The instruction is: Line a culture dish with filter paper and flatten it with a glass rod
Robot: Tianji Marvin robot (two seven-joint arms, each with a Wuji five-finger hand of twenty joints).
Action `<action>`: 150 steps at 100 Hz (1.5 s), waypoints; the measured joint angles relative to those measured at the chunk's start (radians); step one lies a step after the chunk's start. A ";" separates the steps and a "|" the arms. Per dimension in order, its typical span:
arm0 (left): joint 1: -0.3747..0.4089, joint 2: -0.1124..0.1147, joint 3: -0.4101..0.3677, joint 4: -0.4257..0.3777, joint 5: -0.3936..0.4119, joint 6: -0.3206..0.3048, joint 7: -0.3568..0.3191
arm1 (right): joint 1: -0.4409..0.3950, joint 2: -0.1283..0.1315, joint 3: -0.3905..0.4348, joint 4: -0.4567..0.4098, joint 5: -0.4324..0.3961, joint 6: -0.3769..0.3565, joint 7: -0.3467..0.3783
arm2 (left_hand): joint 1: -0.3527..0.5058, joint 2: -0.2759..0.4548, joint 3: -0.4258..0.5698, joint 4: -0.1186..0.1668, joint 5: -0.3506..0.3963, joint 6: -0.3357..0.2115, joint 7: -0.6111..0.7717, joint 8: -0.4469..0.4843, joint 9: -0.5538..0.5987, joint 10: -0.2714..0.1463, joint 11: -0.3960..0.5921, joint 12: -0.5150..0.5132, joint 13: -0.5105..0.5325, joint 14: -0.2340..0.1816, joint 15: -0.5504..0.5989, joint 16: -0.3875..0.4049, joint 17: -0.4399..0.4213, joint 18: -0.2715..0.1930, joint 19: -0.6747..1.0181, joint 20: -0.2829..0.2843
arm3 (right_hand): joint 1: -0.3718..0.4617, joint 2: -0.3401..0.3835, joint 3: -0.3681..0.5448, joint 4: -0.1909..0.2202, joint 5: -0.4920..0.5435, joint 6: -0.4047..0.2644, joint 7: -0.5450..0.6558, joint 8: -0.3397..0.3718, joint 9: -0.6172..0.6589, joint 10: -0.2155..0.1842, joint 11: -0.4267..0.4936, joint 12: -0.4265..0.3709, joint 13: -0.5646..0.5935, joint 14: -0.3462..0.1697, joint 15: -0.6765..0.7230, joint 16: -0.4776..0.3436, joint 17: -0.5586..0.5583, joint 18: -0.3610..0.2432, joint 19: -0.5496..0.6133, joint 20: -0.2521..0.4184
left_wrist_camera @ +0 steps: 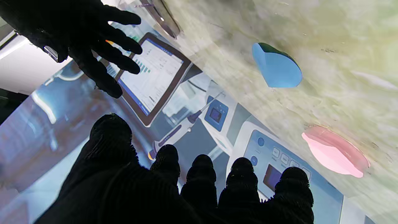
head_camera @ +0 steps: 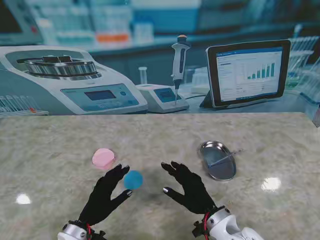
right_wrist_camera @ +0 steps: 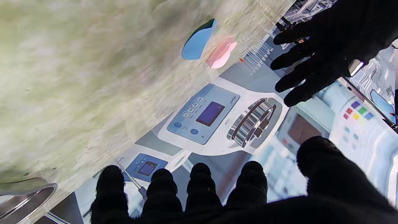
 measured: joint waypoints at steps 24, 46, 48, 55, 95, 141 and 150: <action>-0.001 0.000 0.000 -0.001 0.001 -0.006 0.003 | 0.002 -0.001 -0.001 0.005 -0.010 0.005 -0.018 | 0.000 0.000 0.000 0.000 0.000 0.000 0.000 0.000 0.000 0.000 0.000 0.000 0.000 0.000 0.000 0.000 0.000 0.000 0.000 0.000 | 0.001 0.000 -0.001 0.000 0.000 0.000 0.002 0.000 0.000 0.000 0.000 0.011 0.000 0.000 0.000 0.000 0.000 0.000 -0.001 0.012; -0.015 0.000 0.016 0.006 -0.001 0.007 0.001 | 0.004 -0.002 0.001 0.007 -0.009 0.008 -0.026 | 0.000 0.000 0.000 0.000 0.000 0.000 0.000 0.000 0.000 0.000 0.000 0.000 0.000 0.000 0.000 0.000 0.000 0.001 0.000 0.000 | 0.018 0.000 -0.008 0.000 0.000 0.000 0.004 0.000 0.000 0.000 0.002 0.028 0.000 0.000 0.000 0.000 0.000 -0.001 -0.002 0.038; -0.015 0.000 0.016 0.007 0.000 0.007 -0.001 | 0.004 -0.002 0.001 0.007 -0.009 0.011 -0.028 | 0.000 0.000 0.000 0.000 0.000 0.000 0.000 0.000 0.000 0.000 0.000 0.001 0.000 0.000 0.000 0.000 0.000 0.001 0.000 0.000 | 0.028 0.000 -0.011 0.000 0.000 0.000 0.004 0.000 0.000 0.000 0.005 0.030 0.000 0.000 0.000 0.007 0.000 -0.001 -0.003 0.047; -0.015 0.001 0.016 0.007 0.005 0.003 -0.005 | 0.003 -0.002 0.000 0.007 -0.013 0.020 -0.036 | 0.000 0.000 0.000 0.000 0.000 0.000 0.000 0.000 0.000 0.000 0.000 0.001 0.000 0.000 0.000 0.000 0.000 0.001 0.000 0.000 | 0.045 0.000 -0.012 0.000 0.000 0.000 0.004 0.016 0.000 0.000 0.013 0.031 0.000 0.000 0.000 0.015 0.000 -0.001 -0.003 0.053; -0.019 0.001 -0.004 0.024 0.065 -0.008 0.010 | 0.037 -0.015 -0.031 0.006 0.022 0.088 -0.080 | 0.025 0.000 0.000 0.000 0.000 0.000 0.047 0.028 0.000 0.000 0.000 0.036 0.000 0.000 0.000 0.006 0.000 0.001 0.000 0.000 | 0.088 0.000 -0.023 0.000 0.000 0.000 0.006 0.204 0.001 0.000 0.066 0.039 0.000 0.000 0.000 0.048 0.000 -0.001 0.006 0.093; -0.106 0.015 -0.056 0.022 0.146 -0.006 -0.080 | 0.076 -0.021 -0.057 0.016 0.029 0.087 -0.073 | 0.037 0.000 0.000 0.000 0.000 0.038 0.222 0.112 0.000 0.047 0.078 0.299 0.000 0.019 0.085 0.268 -0.016 0.002 0.104 0.305 | 0.097 0.000 -0.023 0.000 0.000 0.001 0.016 0.247 0.001 0.000 0.091 0.039 0.000 0.000 0.001 0.048 0.000 -0.001 0.018 0.100; -0.142 0.023 -0.067 0.022 0.161 0.006 -0.133 | 0.076 -0.021 -0.056 0.016 0.029 0.082 -0.071 | 0.037 0.000 0.000 0.000 0.001 0.039 0.234 0.115 0.000 0.051 0.078 0.307 0.000 0.019 0.086 0.273 -0.020 0.002 0.105 0.315 | 0.099 0.000 -0.023 0.000 0.000 0.001 0.016 0.258 0.001 0.000 0.096 0.039 0.000 0.000 0.001 0.048 0.000 -0.001 0.019 0.100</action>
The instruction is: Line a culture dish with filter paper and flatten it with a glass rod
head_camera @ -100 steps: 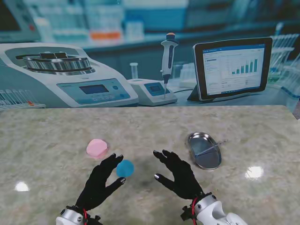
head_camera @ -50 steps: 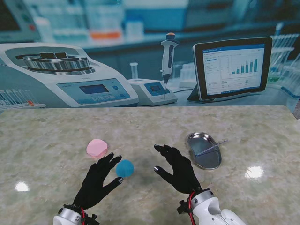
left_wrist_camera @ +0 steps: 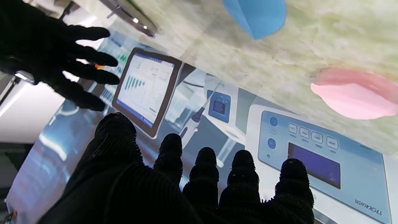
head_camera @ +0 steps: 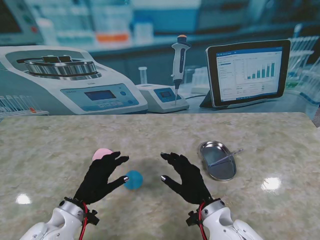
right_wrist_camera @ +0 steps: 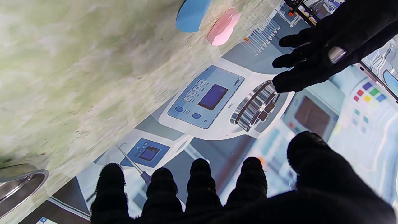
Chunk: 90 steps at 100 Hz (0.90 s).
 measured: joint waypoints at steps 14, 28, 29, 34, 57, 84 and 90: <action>-0.068 0.018 -0.012 0.009 0.033 0.028 -0.105 | 0.000 0.000 0.002 0.001 0.000 -0.008 0.003 | 0.000 0.000 0.000 0.000 0.003 0.000 0.003 0.000 0.000 0.000 0.003 0.000 0.000 0.001 0.000 -0.001 0.000 0.000 0.000 0.000 | 0.000 0.000 0.000 0.000 0.000 0.000 0.000 0.021 0.000 0.000 0.008 0.000 0.000 0.000 0.001 0.000 0.000 0.000 0.000 0.000; -0.172 0.031 -0.001 0.082 0.107 0.030 -0.114 | 0.002 0.000 0.002 0.002 0.006 -0.014 0.003 | 0.000 -0.001 0.000 0.000 0.036 0.001 0.039 0.019 0.022 0.000 0.094 0.003 0.043 0.015 0.000 -0.005 0.038 0.017 0.000 0.006 | 0.001 0.000 0.000 0.000 0.000 0.000 0.000 0.034 0.000 0.000 0.010 0.000 0.000 0.000 0.001 0.000 0.000 0.000 0.001 0.000; -0.179 0.032 0.000 0.089 0.114 0.030 -0.114 | 0.002 0.000 0.002 0.002 0.006 -0.014 0.003 | 0.000 -0.001 0.000 0.000 0.036 0.001 0.039 0.019 0.023 0.000 0.096 0.003 0.043 0.015 0.000 -0.005 0.042 0.017 0.000 0.009 | 0.004 0.000 0.000 0.000 0.000 0.000 0.000 0.035 0.000 0.000 0.010 0.000 0.000 0.000 0.001 0.000 0.000 0.000 0.001 0.000; -0.219 0.036 0.008 0.124 0.142 0.038 -0.116 | 0.002 0.000 0.003 0.002 0.010 -0.014 0.003 | 0.000 -0.004 0.000 0.000 0.036 0.001 0.039 0.019 0.031 0.001 0.114 0.003 0.043 0.016 0.000 -0.005 0.047 0.019 0.000 0.013 | 0.008 0.000 -0.001 0.000 0.000 0.000 0.000 0.036 0.000 0.000 0.011 0.000 0.000 0.000 0.001 0.000 0.000 0.000 0.001 0.000; -0.352 0.054 0.054 0.234 0.180 0.118 -0.163 | 0.001 0.000 0.007 0.002 0.012 -0.012 0.003 | 0.000 -0.015 0.000 0.000 0.036 0.001 0.039 0.020 0.031 0.001 0.114 -0.014 0.043 0.017 0.000 -0.010 0.053 0.022 0.000 0.014 | 0.008 0.000 -0.001 0.000 0.000 0.000 0.001 0.062 0.000 0.000 0.020 0.000 0.000 0.000 0.003 0.000 0.000 0.000 0.011 0.000; -0.459 0.073 0.127 0.315 0.241 0.151 -0.248 | -0.008 -0.001 0.016 -0.006 0.015 -0.010 0.006 | -0.002 -0.058 0.000 -0.002 0.035 -0.001 0.032 0.020 0.031 0.001 0.093 -0.072 0.067 0.017 0.000 -0.033 0.070 0.022 0.011 0.014 | 0.008 0.000 -0.001 0.000 0.000 0.000 0.001 0.086 0.000 0.000 0.021 -0.002 0.001 0.000 0.025 0.009 0.000 0.000 0.013 0.000; -0.481 0.078 0.146 0.334 0.259 0.159 -0.257 | -0.023 -0.001 0.028 -0.023 0.014 -0.007 0.011 | -0.017 -0.070 0.000 -0.001 0.034 -0.002 0.023 0.020 0.031 -0.002 0.083 -0.075 0.067 0.017 0.000 -0.036 0.074 0.022 0.018 0.014 | 0.008 0.000 -0.001 0.000 0.000 0.000 0.001 0.087 0.000 0.000 0.021 -0.002 0.001 0.000 0.025 0.009 0.000 0.000 0.013 0.000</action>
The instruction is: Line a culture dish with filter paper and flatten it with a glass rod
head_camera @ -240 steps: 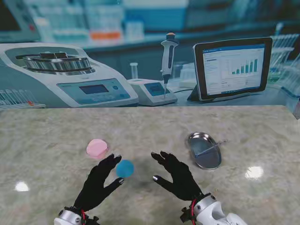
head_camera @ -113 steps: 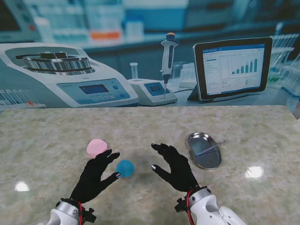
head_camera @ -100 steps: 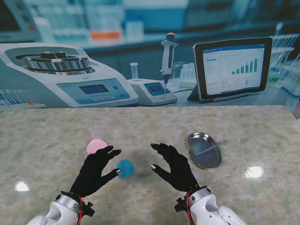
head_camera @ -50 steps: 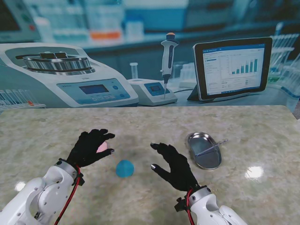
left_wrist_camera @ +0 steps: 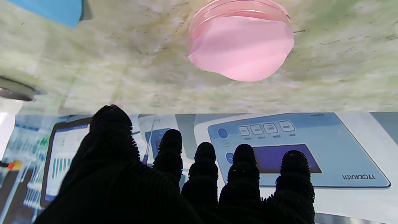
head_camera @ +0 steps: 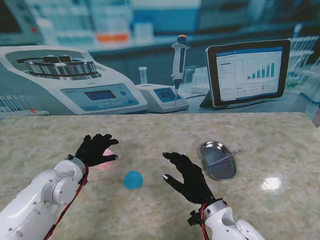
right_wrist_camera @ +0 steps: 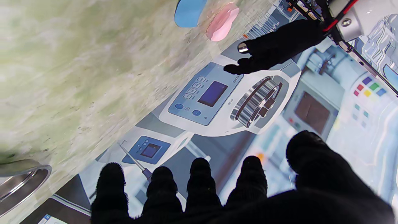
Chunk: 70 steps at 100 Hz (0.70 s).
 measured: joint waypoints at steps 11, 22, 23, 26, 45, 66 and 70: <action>-0.035 0.005 0.035 0.028 0.001 0.024 -0.019 | -0.018 0.000 0.008 -0.022 -0.001 0.005 0.003 | -0.039 -0.028 -0.001 -0.003 -0.024 -0.006 -0.016 -0.007 -0.002 -0.005 -0.035 -0.012 0.006 0.002 0.000 -0.015 0.006 0.010 0.011 0.000 | 0.000 0.000 0.000 0.000 0.000 0.000 0.000 0.011 0.000 0.000 0.000 -0.006 0.000 0.000 0.000 0.000 0.000 0.000 0.000 0.000; -0.065 0.006 0.067 0.059 -0.002 0.049 -0.022 | -0.021 0.001 0.008 -0.026 -0.002 0.006 0.003 | -0.072 -0.040 -0.001 0.000 -0.023 -0.008 -0.027 -0.018 -0.002 -0.005 -0.051 -0.014 0.006 0.006 0.000 -0.025 0.013 0.016 0.025 0.000 | 0.000 0.000 0.000 0.000 0.000 0.000 0.000 0.013 0.000 0.000 0.000 -0.007 0.000 0.000 0.000 0.000 0.000 0.000 0.000 0.000; -0.066 0.006 0.068 0.061 -0.002 0.051 -0.022 | -0.021 0.001 0.008 -0.027 -0.002 0.006 0.003 | -0.072 -0.040 -0.001 0.000 -0.023 -0.008 -0.027 -0.018 -0.002 -0.005 -0.051 -0.014 0.006 0.006 0.000 -0.025 0.013 0.017 0.026 0.000 | 0.000 0.000 0.000 0.000 0.000 0.000 0.000 0.013 0.000 0.000 0.000 -0.007 0.000 0.000 0.000 0.000 0.000 0.000 0.000 0.000; -0.071 0.005 0.073 0.067 -0.003 0.056 -0.022 | -0.022 0.001 0.008 -0.027 -0.002 0.007 0.003 | -0.072 -0.040 -0.001 0.000 -0.023 -0.008 -0.034 -0.018 -0.002 -0.005 -0.054 -0.014 0.006 0.006 0.000 -0.026 0.015 0.019 0.031 0.000 | 0.000 0.000 0.000 0.000 0.000 0.000 0.000 0.014 0.000 0.000 0.000 -0.007 0.000 0.000 0.000 0.000 0.000 0.000 0.000 0.000; -0.085 0.004 0.090 0.104 -0.005 0.074 -0.018 | -0.025 0.001 0.010 -0.032 -0.002 0.012 0.003 | -0.072 -0.040 -0.001 0.000 -0.023 -0.008 -0.035 -0.018 -0.002 -0.005 -0.058 -0.014 0.015 0.007 0.000 -0.034 0.023 0.020 0.076 0.000 | 0.000 0.000 0.000 0.000 0.000 0.000 0.000 0.026 0.000 0.000 0.000 -0.007 0.000 0.000 0.000 0.000 0.000 0.000 0.000 0.000; -0.109 0.002 0.082 0.202 -0.011 -0.047 0.033 | -0.026 0.001 0.010 -0.034 -0.003 0.012 0.003 | -0.072 -0.040 -0.001 0.000 -0.023 -0.030 -0.035 -0.018 -0.002 -0.023 -0.058 -0.014 0.015 0.007 0.017 -0.035 0.025 0.020 0.119 0.000 | 0.000 0.000 0.000 0.000 0.000 0.000 0.000 0.037 0.000 0.000 0.001 -0.007 0.000 0.000 0.000 0.000 0.000 0.000 0.002 0.000; -0.115 0.002 0.082 0.221 -0.011 -0.068 0.041 | -0.026 0.001 0.010 -0.035 -0.003 0.013 0.004 | -0.072 -0.040 -0.001 -0.002 -0.023 -0.043 -0.036 -0.019 -0.002 -0.026 -0.060 -0.014 0.015 0.007 0.020 -0.035 0.025 0.020 0.126 0.000 | 0.000 0.000 0.000 0.000 0.000 0.000 0.000 0.037 0.000 0.000 0.001 -0.007 0.000 0.000 0.000 0.000 0.000 0.000 0.002 0.000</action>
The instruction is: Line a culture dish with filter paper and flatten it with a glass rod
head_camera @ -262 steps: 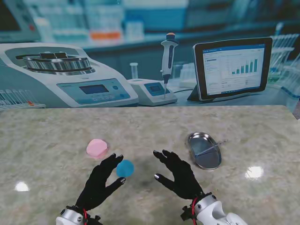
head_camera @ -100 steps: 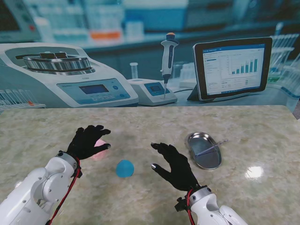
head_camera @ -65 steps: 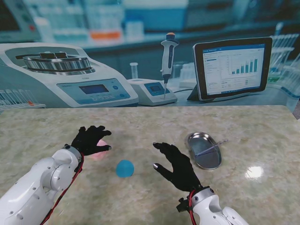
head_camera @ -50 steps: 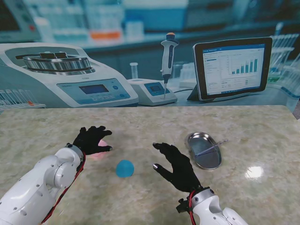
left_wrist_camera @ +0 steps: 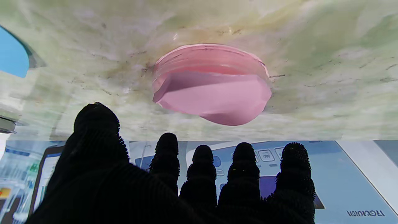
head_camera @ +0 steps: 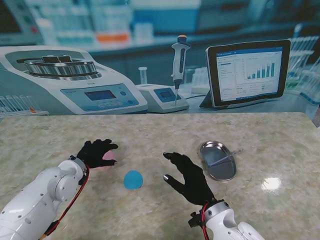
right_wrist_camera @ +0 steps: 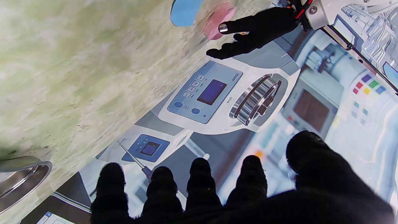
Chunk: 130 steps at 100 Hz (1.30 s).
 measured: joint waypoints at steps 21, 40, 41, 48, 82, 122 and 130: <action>-0.023 0.006 0.000 0.047 -0.023 -0.036 0.012 | 0.000 0.000 -0.001 -0.003 -0.002 0.004 0.003 | -0.011 0.000 0.000 -0.002 0.000 -0.008 -0.013 -0.010 -0.017 -0.010 -0.015 0.000 0.000 0.000 0.010 -0.001 -0.002 0.000 0.009 -0.011 | 0.000 0.000 0.000 0.000 0.000 0.000 0.000 0.012 0.000 0.000 0.000 0.000 0.000 0.000 0.000 0.000 0.000 0.000 0.009 0.000; -0.036 0.011 0.013 0.056 -0.015 -0.036 -0.002 | 0.000 0.001 -0.003 -0.004 -0.005 0.008 0.003 | -0.011 -0.058 -0.008 -0.016 0.000 -0.008 -0.022 -0.011 -0.017 -0.012 -0.024 0.000 0.000 0.000 0.013 -0.011 0.001 0.004 0.022 -0.013 | 0.000 0.000 0.000 0.000 0.000 0.000 0.000 0.014 0.000 0.000 0.000 0.000 0.000 0.000 0.000 0.000 0.000 0.000 0.010 0.000; -0.036 0.011 0.014 0.056 -0.013 -0.036 -0.003 | 0.000 0.001 -0.003 -0.004 -0.005 0.009 0.003 | -0.011 -0.063 -0.008 -0.016 0.000 -0.008 -0.022 -0.011 -0.017 -0.012 -0.024 0.000 0.000 0.000 0.017 -0.011 0.002 0.005 0.024 -0.013 | 0.000 0.000 0.000 0.000 0.000 0.000 0.000 0.014 0.000 0.000 0.000 0.000 0.000 0.000 0.000 0.000 0.000 0.000 0.010 0.000; -0.040 0.013 0.017 0.061 0.006 -0.042 -0.005 | 0.000 0.001 -0.003 -0.005 -0.005 0.010 0.003 | -0.011 -0.095 -0.009 -0.016 0.000 -0.008 -0.023 -0.011 -0.017 -0.012 -0.024 0.003 0.000 0.000 0.022 -0.011 0.017 0.013 0.039 -0.013 | 0.000 0.000 0.000 0.000 0.000 0.000 0.000 0.015 0.000 0.000 0.000 0.000 0.000 0.000 0.000 0.000 0.000 0.000 0.010 0.000; -0.043 0.022 0.021 0.086 0.034 -0.073 -0.002 | 0.001 0.001 -0.005 -0.006 -0.006 0.013 0.006 | -0.010 -0.138 -0.009 -0.025 -0.002 -0.046 -0.048 -0.025 -0.017 -0.024 -0.024 0.029 0.007 0.000 0.072 -0.011 0.049 0.015 0.137 -0.016 | 0.000 0.000 0.000 0.000 0.000 0.000 0.000 0.026 0.000 0.000 0.000 0.000 0.000 0.000 0.000 0.000 0.000 0.000 0.012 0.000; -0.061 0.028 0.043 0.099 0.034 -0.083 -0.015 | 0.002 0.001 -0.009 -0.006 -0.006 0.016 0.005 | -0.154 -0.247 0.577 -0.073 -0.033 -0.076 0.017 0.065 -0.011 -0.024 0.065 0.112 0.100 0.017 0.344 0.096 0.136 0.014 0.428 -0.025 | 0.000 0.000 0.000 0.000 0.000 0.000 0.000 0.039 0.000 0.000 0.000 0.000 0.000 0.000 0.000 0.000 0.000 0.000 0.022 0.000; -0.068 0.028 0.049 0.103 0.034 -0.085 -0.013 | 0.002 0.001 -0.009 -0.006 -0.005 0.017 0.004 | -0.155 -0.259 0.614 -0.084 -0.033 -0.076 0.067 0.087 -0.008 -0.024 0.083 0.120 0.102 0.026 0.395 0.119 0.145 0.008 0.468 -0.025 | 0.001 0.000 0.000 0.000 0.000 0.000 0.000 0.039 0.000 0.000 0.000 0.000 0.000 0.000 0.000 0.000 0.000 0.000 0.022 0.000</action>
